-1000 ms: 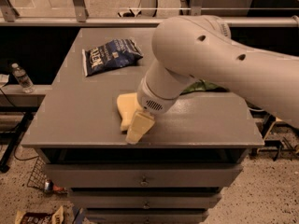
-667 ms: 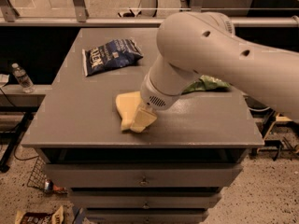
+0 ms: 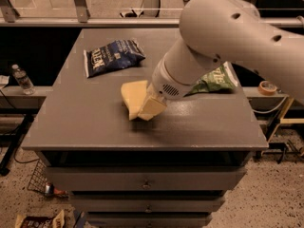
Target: Move sponge near blue chip bag
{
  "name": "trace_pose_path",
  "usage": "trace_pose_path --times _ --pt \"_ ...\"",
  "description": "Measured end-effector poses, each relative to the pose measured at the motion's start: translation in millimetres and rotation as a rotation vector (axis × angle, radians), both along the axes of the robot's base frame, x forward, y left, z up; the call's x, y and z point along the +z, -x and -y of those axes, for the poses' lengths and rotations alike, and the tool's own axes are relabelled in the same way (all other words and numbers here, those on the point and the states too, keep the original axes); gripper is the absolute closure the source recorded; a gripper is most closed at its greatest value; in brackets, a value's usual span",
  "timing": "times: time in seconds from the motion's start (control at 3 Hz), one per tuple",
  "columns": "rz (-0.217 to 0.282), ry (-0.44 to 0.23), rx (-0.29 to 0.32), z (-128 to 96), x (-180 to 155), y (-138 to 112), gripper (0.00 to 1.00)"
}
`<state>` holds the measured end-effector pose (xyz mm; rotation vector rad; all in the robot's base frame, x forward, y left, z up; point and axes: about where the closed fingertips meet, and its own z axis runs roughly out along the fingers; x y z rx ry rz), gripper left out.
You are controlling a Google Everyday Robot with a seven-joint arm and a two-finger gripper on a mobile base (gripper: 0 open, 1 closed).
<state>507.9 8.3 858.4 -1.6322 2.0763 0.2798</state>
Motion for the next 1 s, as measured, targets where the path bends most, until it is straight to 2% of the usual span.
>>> trace_pose_path --times 0.33,0.67,1.0 --pt "0.007 -0.009 0.006 -0.6 4.4 -0.4 1.0" --pt "0.007 -0.009 0.006 -0.6 4.4 -0.4 1.0" --pt "0.037 0.001 0.033 -11.5 7.1 -3.5 1.0"
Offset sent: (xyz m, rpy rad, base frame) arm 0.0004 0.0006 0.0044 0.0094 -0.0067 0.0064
